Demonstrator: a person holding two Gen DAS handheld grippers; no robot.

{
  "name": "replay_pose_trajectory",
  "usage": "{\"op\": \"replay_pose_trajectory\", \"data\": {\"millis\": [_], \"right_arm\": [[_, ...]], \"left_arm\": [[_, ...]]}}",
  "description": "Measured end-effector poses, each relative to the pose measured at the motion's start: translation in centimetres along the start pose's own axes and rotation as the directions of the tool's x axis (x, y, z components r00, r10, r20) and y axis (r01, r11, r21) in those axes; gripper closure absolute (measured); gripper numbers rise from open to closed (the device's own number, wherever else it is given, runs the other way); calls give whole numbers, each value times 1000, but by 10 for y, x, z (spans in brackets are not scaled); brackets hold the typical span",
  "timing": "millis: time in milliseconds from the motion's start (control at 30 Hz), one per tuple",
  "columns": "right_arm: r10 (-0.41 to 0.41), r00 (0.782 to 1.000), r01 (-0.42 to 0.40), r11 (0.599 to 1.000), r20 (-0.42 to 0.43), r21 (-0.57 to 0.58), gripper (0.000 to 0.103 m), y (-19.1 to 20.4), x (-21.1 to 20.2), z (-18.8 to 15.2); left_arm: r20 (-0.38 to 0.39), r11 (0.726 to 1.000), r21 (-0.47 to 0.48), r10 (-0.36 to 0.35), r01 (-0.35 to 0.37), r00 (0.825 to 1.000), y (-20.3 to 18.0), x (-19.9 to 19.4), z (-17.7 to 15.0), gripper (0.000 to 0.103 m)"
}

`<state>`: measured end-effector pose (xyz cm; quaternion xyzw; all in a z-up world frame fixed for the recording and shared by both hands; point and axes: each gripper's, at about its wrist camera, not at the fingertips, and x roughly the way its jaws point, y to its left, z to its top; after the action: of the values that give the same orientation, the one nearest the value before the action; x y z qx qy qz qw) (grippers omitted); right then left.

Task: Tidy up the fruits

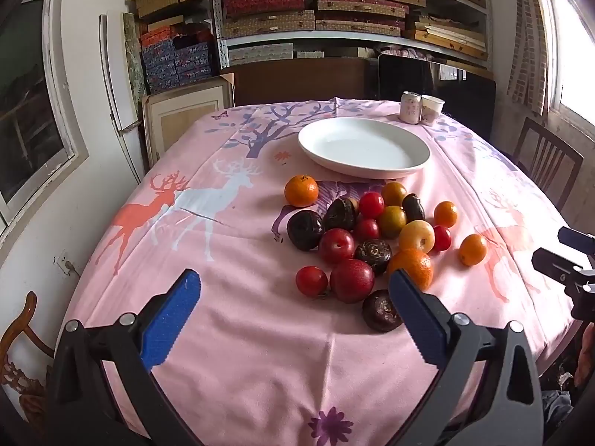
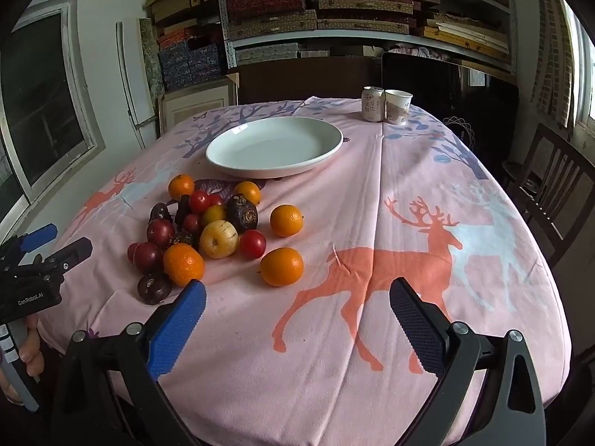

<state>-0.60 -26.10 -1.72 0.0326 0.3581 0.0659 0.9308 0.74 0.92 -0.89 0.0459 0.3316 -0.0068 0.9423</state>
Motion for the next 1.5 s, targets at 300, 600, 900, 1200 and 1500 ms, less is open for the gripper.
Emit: {"op": "replay_pose_trajectory", "data": {"millis": [300,600,900,1200,1500], "right_arm": [[-21,999,22,1000,24,-19,4,0,-4,2],[-18,999,20,998,39,-63,4,9,-5,-2],[-22,999,24,998,39,-65,4,11,-4,-3],[-18,999,20,998,29,-54,4,9,-1,-5],[-18,1000,19,998,23,-53,4,9,1,-6]], "left_arm": [[-3,1000,4,2,-2,1000,1,2,0,4],[-8,1000,9,4,-4,1000,-1,-2,2,4],[-14,1000,5,2,-2,1000,-2,-1,1,4],[-16,1000,2,3,-3,1000,-1,1,-1,4],[-27,1000,-4,4,-4,1000,5,7,-4,4]]}}
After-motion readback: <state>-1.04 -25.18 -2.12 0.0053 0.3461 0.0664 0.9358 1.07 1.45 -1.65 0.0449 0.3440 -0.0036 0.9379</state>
